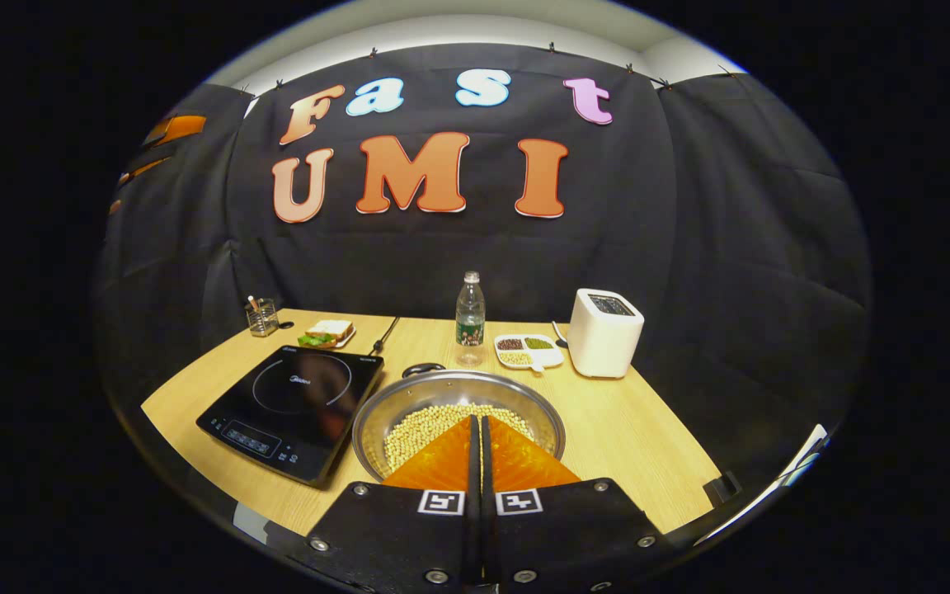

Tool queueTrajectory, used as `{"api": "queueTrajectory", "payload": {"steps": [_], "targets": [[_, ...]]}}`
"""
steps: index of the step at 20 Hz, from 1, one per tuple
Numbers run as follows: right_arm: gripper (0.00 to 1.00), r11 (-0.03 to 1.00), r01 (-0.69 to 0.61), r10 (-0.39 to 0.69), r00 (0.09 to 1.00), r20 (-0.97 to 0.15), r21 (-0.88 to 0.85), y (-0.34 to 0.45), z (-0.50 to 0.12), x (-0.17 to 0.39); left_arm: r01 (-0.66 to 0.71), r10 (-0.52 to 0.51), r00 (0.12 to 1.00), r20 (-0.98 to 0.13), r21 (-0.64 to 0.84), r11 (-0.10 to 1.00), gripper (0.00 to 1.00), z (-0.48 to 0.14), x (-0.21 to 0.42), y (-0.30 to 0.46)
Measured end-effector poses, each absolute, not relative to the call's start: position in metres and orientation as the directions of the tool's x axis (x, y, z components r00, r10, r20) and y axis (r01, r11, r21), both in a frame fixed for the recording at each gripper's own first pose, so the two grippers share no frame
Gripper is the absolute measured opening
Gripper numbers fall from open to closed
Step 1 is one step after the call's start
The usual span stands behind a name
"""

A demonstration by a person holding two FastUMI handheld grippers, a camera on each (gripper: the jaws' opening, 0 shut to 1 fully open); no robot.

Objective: First push the handle of the pot to place it horizontally, then grasp the pot with both hands and set it on the induction cooktop.

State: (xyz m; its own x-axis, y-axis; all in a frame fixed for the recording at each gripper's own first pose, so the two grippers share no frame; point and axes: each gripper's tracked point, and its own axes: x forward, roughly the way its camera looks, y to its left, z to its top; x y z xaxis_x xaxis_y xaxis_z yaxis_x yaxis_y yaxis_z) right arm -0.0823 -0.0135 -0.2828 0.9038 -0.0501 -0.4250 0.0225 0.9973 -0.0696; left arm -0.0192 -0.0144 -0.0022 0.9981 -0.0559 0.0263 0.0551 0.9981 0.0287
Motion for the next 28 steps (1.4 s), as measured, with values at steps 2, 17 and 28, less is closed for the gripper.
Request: {"api": "queueTrajectory", "payload": {"steps": [2,17,28], "targets": [[0.0,0.997,0.021,-0.05,0.886,-0.461,-0.068,-0.015,-0.301,-0.088,0.059,-0.059,0.998,0.018,0.02,0.998,0.97,-0.005,-0.019,-0.016],[0.0,1.0,-0.017,0.0,0.744,-0.668,-0.02,-0.01,-0.403,-0.115,0.037,-0.037,0.999,-0.014,0.011,0.999,0.97,-0.022,-0.014,-0.003],[0.0,0.997,0.07,-0.034,0.725,-0.688,0.025,-0.03,-0.412,-0.113,0.023,-0.022,0.999,-0.039,0.016,1.0,0.96,-0.033,-0.008,0.002]]}}
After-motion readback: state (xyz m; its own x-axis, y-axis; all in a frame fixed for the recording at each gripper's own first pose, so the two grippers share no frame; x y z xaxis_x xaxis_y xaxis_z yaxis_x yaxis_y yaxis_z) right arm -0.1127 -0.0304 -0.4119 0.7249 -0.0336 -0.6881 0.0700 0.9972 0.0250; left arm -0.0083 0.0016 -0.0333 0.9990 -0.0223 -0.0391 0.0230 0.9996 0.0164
